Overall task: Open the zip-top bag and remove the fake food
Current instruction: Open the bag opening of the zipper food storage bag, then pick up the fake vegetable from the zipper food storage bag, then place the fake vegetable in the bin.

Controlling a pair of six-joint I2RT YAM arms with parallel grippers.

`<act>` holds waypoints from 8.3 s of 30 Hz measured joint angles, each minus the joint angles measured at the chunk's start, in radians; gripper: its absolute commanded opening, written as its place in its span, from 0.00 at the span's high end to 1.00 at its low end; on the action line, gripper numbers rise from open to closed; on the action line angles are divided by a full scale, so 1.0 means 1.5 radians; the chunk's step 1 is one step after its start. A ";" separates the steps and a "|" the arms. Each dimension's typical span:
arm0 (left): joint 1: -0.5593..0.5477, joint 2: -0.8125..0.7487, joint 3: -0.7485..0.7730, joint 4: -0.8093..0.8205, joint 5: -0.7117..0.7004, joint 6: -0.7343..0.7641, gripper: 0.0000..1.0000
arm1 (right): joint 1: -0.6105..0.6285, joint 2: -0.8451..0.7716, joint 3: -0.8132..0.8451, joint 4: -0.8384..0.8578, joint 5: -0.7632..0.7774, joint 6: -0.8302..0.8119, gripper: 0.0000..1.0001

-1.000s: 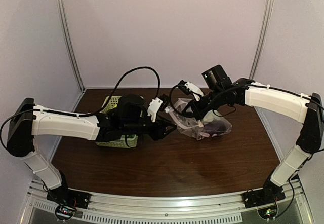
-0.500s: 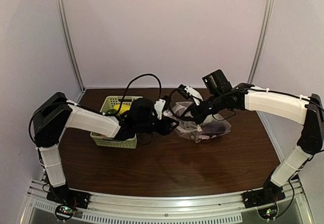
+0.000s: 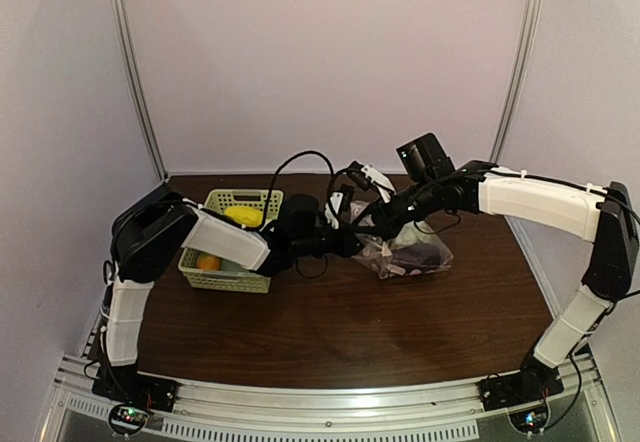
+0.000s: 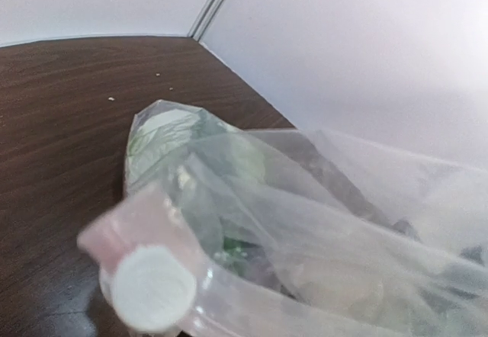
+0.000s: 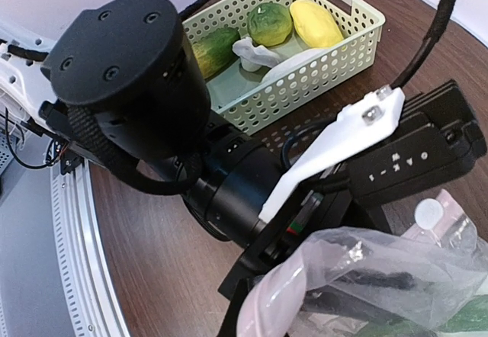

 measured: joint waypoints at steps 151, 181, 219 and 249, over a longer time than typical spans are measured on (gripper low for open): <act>-0.028 0.201 0.254 -0.159 -0.013 -0.042 0.96 | 0.020 0.052 0.052 -0.109 0.121 -0.024 1.00; 0.023 0.095 0.030 0.178 0.173 -0.470 0.95 | 0.036 -0.011 -0.003 -0.105 0.117 -0.148 1.00; 0.018 -0.165 -0.075 -0.223 0.255 -0.276 0.96 | -0.073 -0.038 -0.014 -0.063 0.200 -0.103 1.00; -0.055 -0.519 -0.127 -0.785 -0.166 0.171 0.99 | -0.085 -0.053 -0.078 0.037 0.206 -0.093 1.00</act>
